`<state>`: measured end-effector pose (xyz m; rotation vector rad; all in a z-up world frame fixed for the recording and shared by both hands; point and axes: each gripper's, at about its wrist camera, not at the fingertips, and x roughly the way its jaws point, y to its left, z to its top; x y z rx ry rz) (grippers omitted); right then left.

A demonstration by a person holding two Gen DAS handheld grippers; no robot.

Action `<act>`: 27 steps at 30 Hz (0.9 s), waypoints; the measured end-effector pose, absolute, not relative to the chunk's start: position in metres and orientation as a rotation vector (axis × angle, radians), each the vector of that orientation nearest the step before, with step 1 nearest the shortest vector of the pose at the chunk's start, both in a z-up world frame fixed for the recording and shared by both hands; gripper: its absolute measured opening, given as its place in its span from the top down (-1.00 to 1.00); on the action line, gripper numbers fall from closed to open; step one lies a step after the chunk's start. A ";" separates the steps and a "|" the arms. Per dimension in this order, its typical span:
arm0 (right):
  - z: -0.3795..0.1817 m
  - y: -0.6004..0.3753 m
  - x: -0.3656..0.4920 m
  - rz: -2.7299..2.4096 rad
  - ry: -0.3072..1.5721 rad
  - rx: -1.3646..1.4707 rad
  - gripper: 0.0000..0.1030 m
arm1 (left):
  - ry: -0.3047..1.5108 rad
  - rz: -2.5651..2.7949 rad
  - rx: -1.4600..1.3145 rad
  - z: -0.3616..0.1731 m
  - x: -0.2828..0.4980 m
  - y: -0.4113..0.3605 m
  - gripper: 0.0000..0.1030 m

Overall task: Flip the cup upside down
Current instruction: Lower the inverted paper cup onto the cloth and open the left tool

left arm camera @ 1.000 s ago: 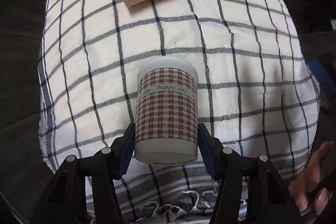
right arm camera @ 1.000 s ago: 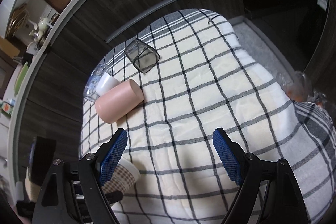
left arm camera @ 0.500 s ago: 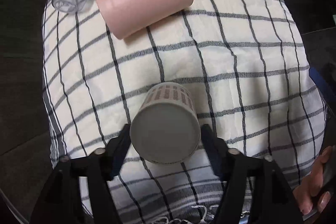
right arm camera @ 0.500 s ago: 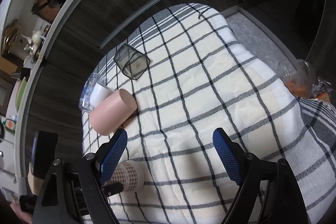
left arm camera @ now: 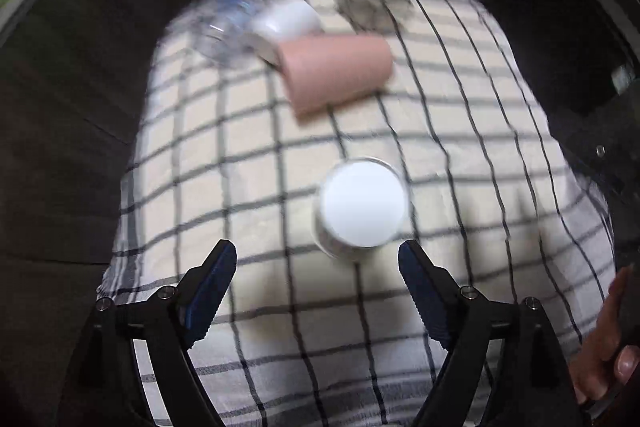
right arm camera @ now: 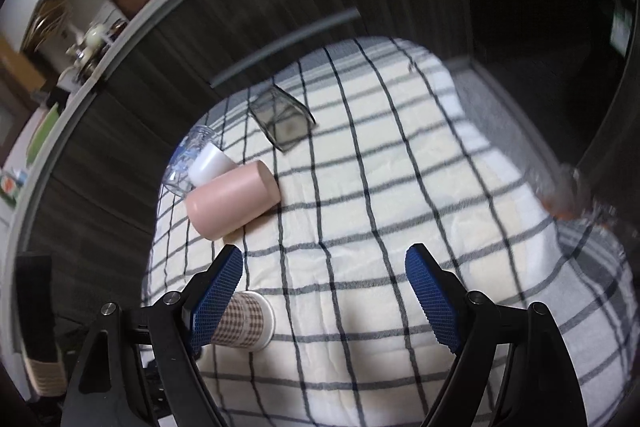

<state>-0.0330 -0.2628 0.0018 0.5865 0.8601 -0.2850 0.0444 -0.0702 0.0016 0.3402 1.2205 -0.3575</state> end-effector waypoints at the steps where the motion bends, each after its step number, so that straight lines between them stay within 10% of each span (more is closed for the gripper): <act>1: 0.006 -0.259 -0.035 -0.289 0.844 0.560 -0.62 | 1.179 -0.331 0.327 0.004 0.040 -0.062 -0.62; 27: 0.017 -0.186 -0.077 -0.342 0.629 0.145 -0.62 | 0.615 -0.161 0.137 0.005 -0.031 0.006 -0.92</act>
